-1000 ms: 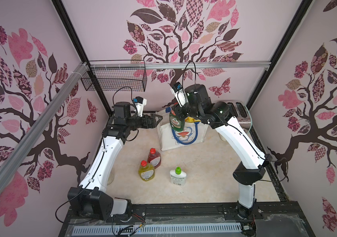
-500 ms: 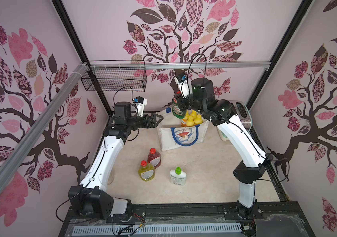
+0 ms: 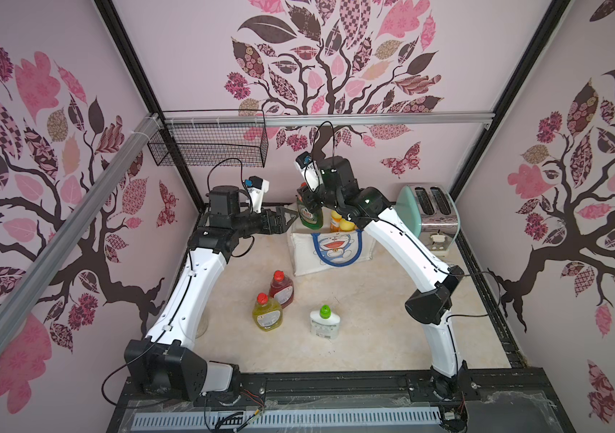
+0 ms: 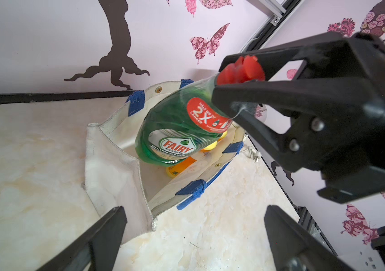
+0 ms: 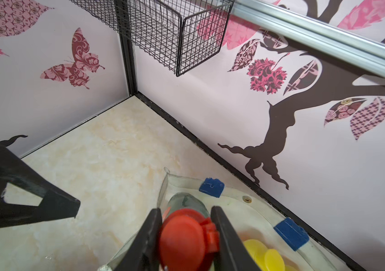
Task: Pack dish soap into the shopping bag
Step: Place the bottle of dish soap in the shopping bag.
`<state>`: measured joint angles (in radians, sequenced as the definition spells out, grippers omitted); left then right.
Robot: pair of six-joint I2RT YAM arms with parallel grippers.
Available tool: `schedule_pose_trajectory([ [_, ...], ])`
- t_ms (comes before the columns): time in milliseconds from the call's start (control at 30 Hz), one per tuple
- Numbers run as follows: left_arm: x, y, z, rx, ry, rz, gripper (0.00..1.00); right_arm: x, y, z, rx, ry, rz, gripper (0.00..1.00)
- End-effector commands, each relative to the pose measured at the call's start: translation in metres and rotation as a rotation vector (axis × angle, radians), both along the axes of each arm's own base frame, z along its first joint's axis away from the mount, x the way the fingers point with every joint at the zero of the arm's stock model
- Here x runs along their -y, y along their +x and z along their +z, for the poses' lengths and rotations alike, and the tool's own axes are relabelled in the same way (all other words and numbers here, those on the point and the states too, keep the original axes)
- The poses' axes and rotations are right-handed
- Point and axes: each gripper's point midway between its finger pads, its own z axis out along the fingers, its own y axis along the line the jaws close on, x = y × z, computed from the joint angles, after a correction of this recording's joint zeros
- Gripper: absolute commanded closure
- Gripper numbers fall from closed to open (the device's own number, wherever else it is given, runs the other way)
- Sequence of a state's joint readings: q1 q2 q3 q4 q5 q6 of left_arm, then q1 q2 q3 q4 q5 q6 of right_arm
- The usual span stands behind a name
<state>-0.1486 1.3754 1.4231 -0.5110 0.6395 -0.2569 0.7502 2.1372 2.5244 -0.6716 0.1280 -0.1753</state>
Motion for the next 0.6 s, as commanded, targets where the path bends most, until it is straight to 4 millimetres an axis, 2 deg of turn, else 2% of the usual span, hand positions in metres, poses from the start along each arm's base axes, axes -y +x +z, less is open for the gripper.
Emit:
schedule_pose_trajectory([
  [0, 0.0, 0.001, 0.01, 0.039, 0.013, 0.0, 0.02, 0.001, -0.005, 0.079, 0.173, 0.184, 0.019, 1.0],
  [367, -0.006, 0.002, 0.007, 0.033, 0.022, 0.014, 0.02, -0.016, 0.017, 0.03, 0.07, 0.193, 0.027, 1.0],
  [567, -0.005, 0.002, 0.007, 0.034, 0.019, 0.011, 0.02, -0.022, 0.025, 0.013, 0.051, 0.197, 0.03, 1.0],
])
